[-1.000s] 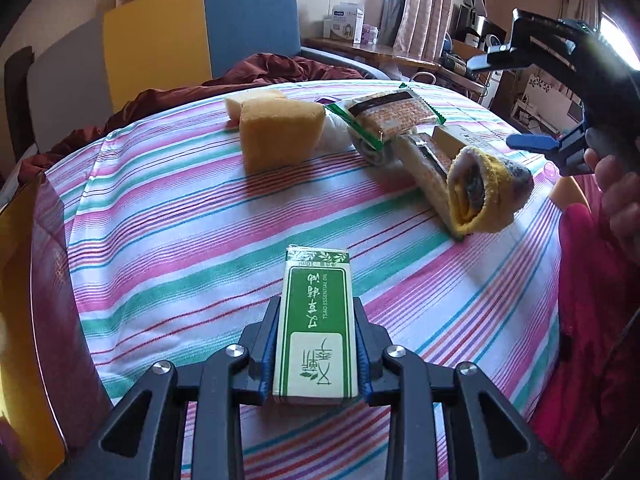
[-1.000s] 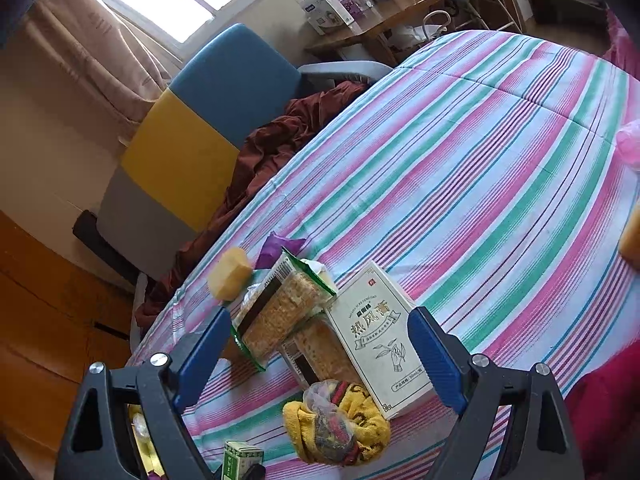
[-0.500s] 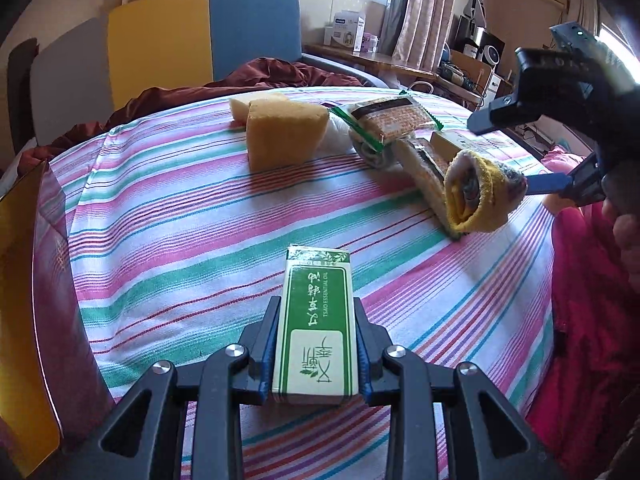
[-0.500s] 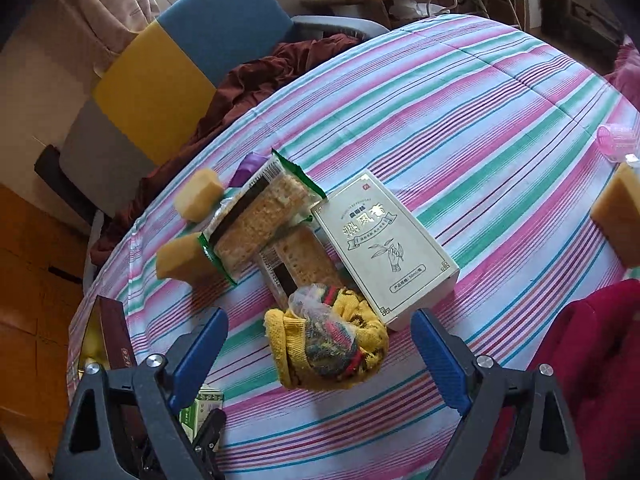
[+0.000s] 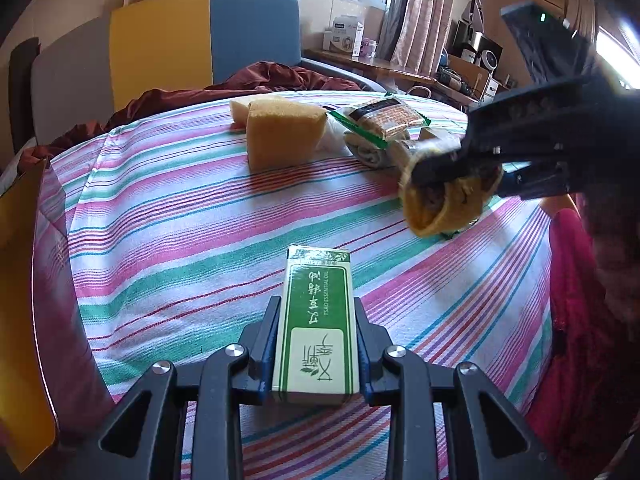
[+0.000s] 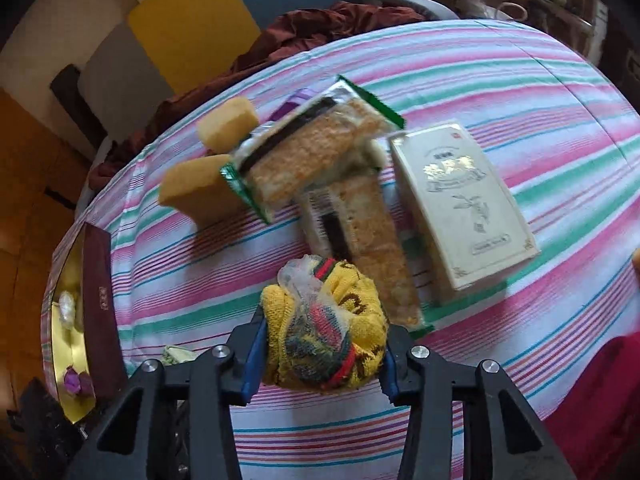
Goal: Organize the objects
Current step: 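Carry the green box toward the tray while the right gripper grasps the yellow knit bundle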
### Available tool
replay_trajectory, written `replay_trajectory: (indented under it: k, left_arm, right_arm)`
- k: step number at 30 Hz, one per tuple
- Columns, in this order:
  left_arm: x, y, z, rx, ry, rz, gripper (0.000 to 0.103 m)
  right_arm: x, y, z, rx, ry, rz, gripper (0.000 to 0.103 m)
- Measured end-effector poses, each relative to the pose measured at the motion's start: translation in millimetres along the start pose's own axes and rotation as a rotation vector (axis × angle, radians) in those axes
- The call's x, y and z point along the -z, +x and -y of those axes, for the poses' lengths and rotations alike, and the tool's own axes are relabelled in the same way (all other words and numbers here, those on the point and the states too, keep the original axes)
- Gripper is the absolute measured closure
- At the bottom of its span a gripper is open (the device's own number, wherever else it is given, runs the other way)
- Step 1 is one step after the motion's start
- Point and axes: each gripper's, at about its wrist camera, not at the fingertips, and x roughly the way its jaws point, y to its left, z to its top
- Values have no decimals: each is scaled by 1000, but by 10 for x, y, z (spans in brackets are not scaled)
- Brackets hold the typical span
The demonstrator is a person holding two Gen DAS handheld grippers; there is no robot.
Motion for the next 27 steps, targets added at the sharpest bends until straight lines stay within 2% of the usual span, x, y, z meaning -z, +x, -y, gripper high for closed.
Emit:
replay_trajectory:
  k: [2, 4, 17, 23, 27]
  left_arm:
    - [10, -3, 3, 0, 1, 6, 72]
    - [15, -5, 8, -2, 7, 10, 72]
    - [50, -147, 9, 5, 4, -16, 73]
    - [58, -479, 22, 12, 20, 35, 73]
    - [-13, -868, -218, -8, -52, 101, 72]
  right_arm:
    - [22, -13, -156, -73, -70, 9, 57]
    - [60, 39, -266, -43, -126, -2, 57]
    - [138, 376, -368, 59, -225, -112, 57]
    - [144, 399, -379, 80, -235, -119, 57]
    - [147, 387, -380, 88, -240, -119, 57]
